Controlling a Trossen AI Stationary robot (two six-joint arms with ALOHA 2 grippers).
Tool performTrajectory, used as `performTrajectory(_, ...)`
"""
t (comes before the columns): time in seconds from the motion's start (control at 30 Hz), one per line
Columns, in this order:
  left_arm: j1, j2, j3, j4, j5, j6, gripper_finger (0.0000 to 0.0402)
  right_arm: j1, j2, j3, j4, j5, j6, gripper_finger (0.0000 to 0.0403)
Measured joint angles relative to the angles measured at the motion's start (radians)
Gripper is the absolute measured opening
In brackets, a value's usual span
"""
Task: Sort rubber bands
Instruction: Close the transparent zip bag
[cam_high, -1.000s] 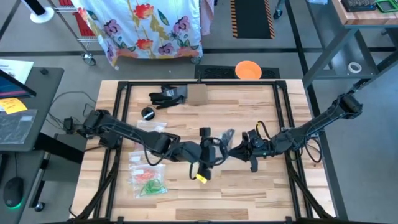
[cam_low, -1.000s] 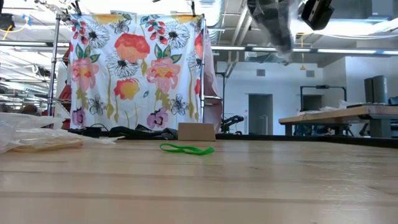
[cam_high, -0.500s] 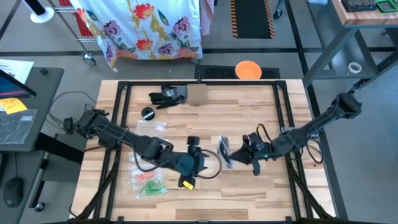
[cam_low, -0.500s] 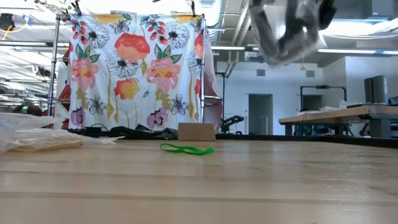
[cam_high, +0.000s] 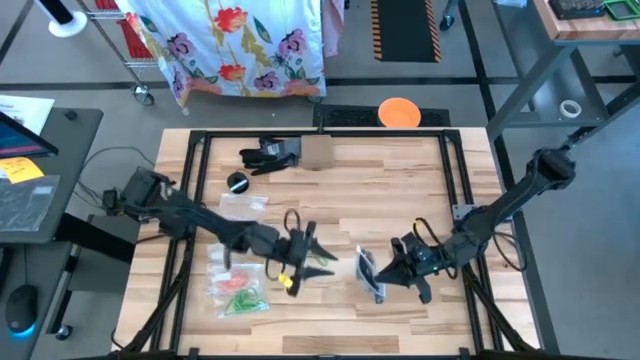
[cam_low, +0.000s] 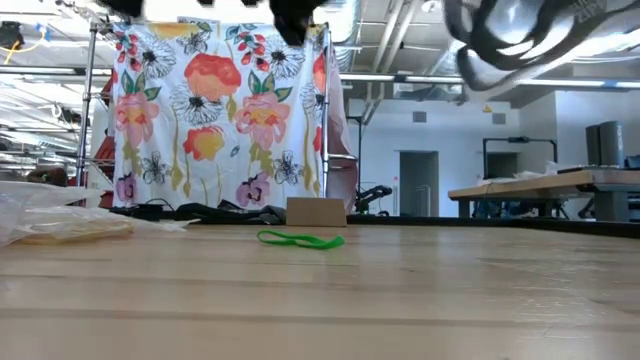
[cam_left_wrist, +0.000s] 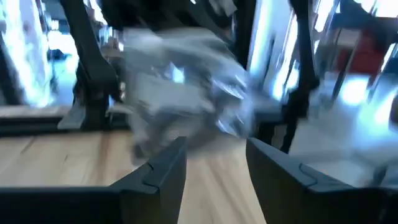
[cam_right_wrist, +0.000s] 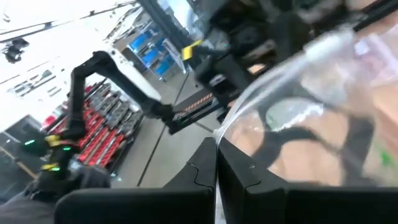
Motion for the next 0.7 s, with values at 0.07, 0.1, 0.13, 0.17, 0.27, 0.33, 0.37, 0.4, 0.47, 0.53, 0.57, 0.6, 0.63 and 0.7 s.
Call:
performTrajectory(0.07,0.047,0.056,-0.042,0.193,0.075,-0.051,0.0159,0.004,0.026,0.0,0.031,-0.013,0.019,0.0)
performTrajectory(0.1,0.07,0.089,-0.051,0.263,0.123,-0.072,0.0159,0.004,0.04,0.0,0.052,-0.024,0.027,0.0)
performTrajectory(0.13,0.089,0.117,-0.052,0.327,0.172,-0.092,0.0159,0.004,0.053,0.0,0.069,-0.035,0.034,0.0)
performTrajectory(0.17,0.107,0.144,-0.048,0.382,0.221,-0.108,0.0159,0.004,0.065,0.0,0.09,-0.047,0.041,0.0)
performTrajectory(0.27,0.159,0.189,-0.009,0.414,0.288,-0.136,0.0159,0.004,0.102,0.022,0.097,-0.065,0.051,0.0)
performTrajectory(0.33,0.189,0.21,0.009,0.401,0.333,-0.148,0.0159,0.006,0.124,0.045,0.095,-0.068,0.05,0.0)
performTrajectory(0.37,0.2,0.22,0.016,0.411,0.381,-0.148,0.0159,0.012,0.133,0.059,0.099,-0.069,0.047,0.0)
performTrajectory(0.4,0.206,0.223,0.024,0.427,0.437,-0.148,0.0159,0.018,0.137,0.068,0.1,-0.068,0.039,0.0)
performTrajectory(0.47,0.204,0.22,0.044,0.447,0.52,-0.143,0.0159,0.03,0.148,0.087,0.098,-0.069,0.03,0.0)
performTrajectory(0.53,0.202,0.218,0.06,0.425,0.536,-0.124,0.0159,0.035,0.156,0.099,0.094,-0.076,0.025,0.0)
performTrajectory(0.57,0.203,0.22,0.068,0.404,0.536,-0.112,0.0159,0.039,0.159,0.106,0.095,-0.075,0.024,0.0)
performTrajectory(0.6,0.205,0.222,0.076,0.379,0.534,-0.098,0.0159,0.044,0.16,0.111,0.095,-0.074,0.024,0.0)
performTrajectory(0.63,0.207,0.222,0.084,0.352,0.534,-0.083,0.0159,0.045,0.16,0.114,0.094,-0.074,0.024,0.0)
performTrajectory(0.7,0.205,0.222,0.103,0.322,0.54,-0.056,0.0159,0.045,0.161,0.117,0.094,-0.072,0.023,0.0)
